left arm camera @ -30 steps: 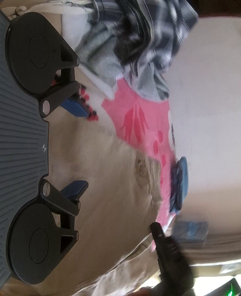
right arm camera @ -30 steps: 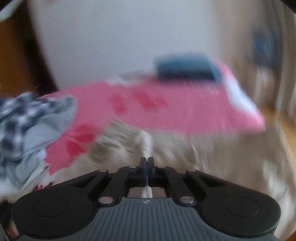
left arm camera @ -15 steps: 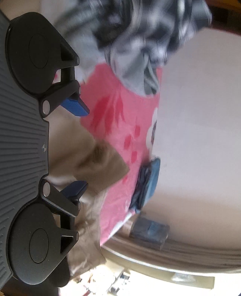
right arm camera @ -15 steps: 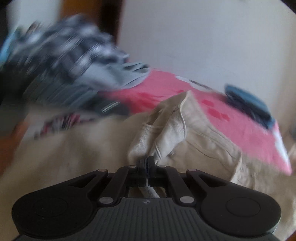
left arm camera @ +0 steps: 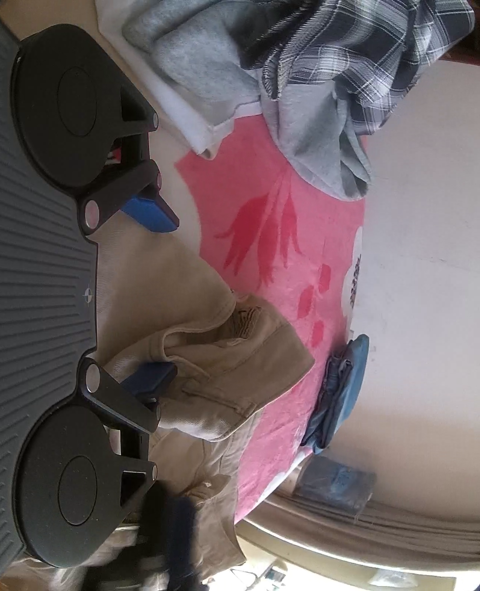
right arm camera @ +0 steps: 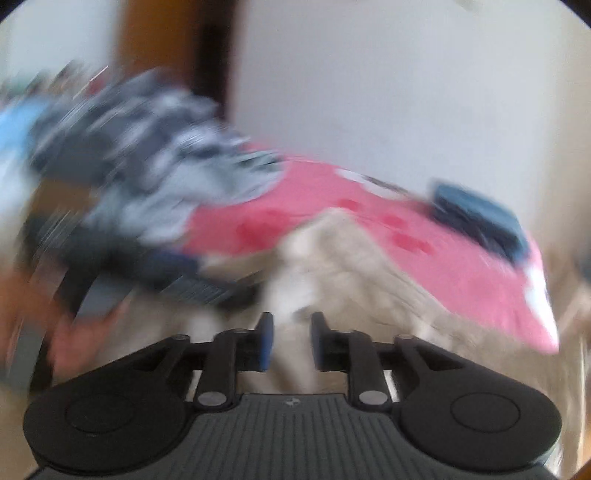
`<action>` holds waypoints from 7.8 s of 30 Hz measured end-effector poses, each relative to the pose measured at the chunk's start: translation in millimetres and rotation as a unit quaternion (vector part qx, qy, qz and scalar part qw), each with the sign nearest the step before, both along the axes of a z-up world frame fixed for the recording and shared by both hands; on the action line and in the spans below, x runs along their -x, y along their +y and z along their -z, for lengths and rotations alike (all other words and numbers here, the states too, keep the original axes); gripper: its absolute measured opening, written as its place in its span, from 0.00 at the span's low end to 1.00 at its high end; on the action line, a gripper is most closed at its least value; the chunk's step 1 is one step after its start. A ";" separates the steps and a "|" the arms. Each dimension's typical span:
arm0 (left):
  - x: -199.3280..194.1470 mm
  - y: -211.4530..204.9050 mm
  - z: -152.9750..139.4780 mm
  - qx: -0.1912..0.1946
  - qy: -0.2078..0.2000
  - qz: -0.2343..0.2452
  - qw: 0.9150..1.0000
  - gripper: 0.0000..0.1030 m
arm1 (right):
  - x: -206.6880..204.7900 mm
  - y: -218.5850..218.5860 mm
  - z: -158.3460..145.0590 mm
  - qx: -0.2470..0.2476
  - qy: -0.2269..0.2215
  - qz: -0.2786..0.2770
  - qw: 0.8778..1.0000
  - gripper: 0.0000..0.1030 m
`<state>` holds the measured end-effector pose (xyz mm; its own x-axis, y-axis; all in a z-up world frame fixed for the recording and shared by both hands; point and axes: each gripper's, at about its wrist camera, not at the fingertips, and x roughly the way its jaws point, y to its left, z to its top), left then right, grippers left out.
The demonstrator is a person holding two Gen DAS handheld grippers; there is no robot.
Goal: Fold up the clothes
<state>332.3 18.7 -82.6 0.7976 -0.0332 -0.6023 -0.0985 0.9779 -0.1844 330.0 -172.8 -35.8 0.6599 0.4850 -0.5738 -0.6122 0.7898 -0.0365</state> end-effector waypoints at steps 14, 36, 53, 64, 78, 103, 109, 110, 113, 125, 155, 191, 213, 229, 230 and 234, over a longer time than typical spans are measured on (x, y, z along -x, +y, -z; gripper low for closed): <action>-2.9 0.9 9.5 -0.008 0.000 -0.023 1.000 0.84 | -77.7 14.8 39.0 -0.005 0.184 0.023 0.983 0.27; 4.2 4.7 -2.0 0.004 -0.026 -0.035 0.999 0.88 | -62.6 -70.8 31.4 -0.205 0.156 0.172 0.951 0.12; -3.8 -23.6 11.9 -0.080 0.010 -0.009 0.997 0.89 | -77.7 -80.2 18.8 -0.176 0.107 0.253 0.945 0.18; -4.2 -20.8 17.7 -0.085 0.014 -0.021 0.996 0.93 | -75.0 -120.6 9.7 -0.069 0.084 0.272 0.956 0.47; -2.0 -24.6 19.9 -0.092 0.006 -0.031 0.995 0.94 | -92.3 -51.2 39.1 0.082 0.052 0.168 0.981 0.08; -38.7 -28.1 11.3 -0.136 0.003 -0.069 0.988 0.92 | -146.7 -67.2 29.1 0.075 -0.018 0.290 0.954 0.01; -38.9 -28.4 13.7 -0.145 0.004 -0.063 0.987 0.92 | -156.0 -67.8 48.6 0.067 0.031 0.285 0.956 0.05; -38.7 -26.9 13.0 -0.144 0.005 -0.061 0.988 0.92 | -155.4 -69.2 43.2 0.065 0.037 0.289 0.954 0.15; -37.3 -20.9 10.6 -0.141 0.007 -0.057 0.988 0.92 | -145.6 -79.0 24.7 0.038 0.034 0.300 0.953 0.53; -7.0 15.4 2.6 -0.132 0.026 -0.055 0.989 0.92 | -121.8 -42.5 7.4 -0.112 0.116 0.151 0.975 0.42; 0.5 16.1 14.7 -0.180 0.020 -0.094 0.979 0.94 | -99.0 -115.5 21.4 -0.068 0.181 0.275 0.942 0.02; 1.0 10.0 16.1 -0.197 0.017 -0.109 0.974 0.95 | -99.3 -39.1 18.8 0.013 0.013 0.266 0.964 0.05; -1.0 12.3 16.1 -0.197 0.017 -0.106 0.974 0.95 | -83.0 -113.3 -21.5 -0.181 0.078 0.309 0.930 0.18; 24.0 0.7 -22.6 -0.171 -0.002 -0.064 0.983 0.95 | -25.4 -224.0 -44.3 -0.278 0.156 0.411 0.854 0.08; 28.1 -1.4 -28.9 -0.170 -0.008 -0.056 0.984 0.95 | -15.9 -234.2 -54.4 -0.285 0.145 0.413 0.852 0.08; 47.8 -6.6 -58.0 -0.156 -0.029 -0.034 0.987 0.95 | 32.7 -268.7 -95.7 -0.277 0.102 0.426 0.855 0.08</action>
<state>284.6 12.1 -24.6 0.8254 0.2010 -0.5275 -0.1630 0.9795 0.1182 297.4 -441.5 59.9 0.8232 0.1124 -0.5565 0.2450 0.8138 0.5269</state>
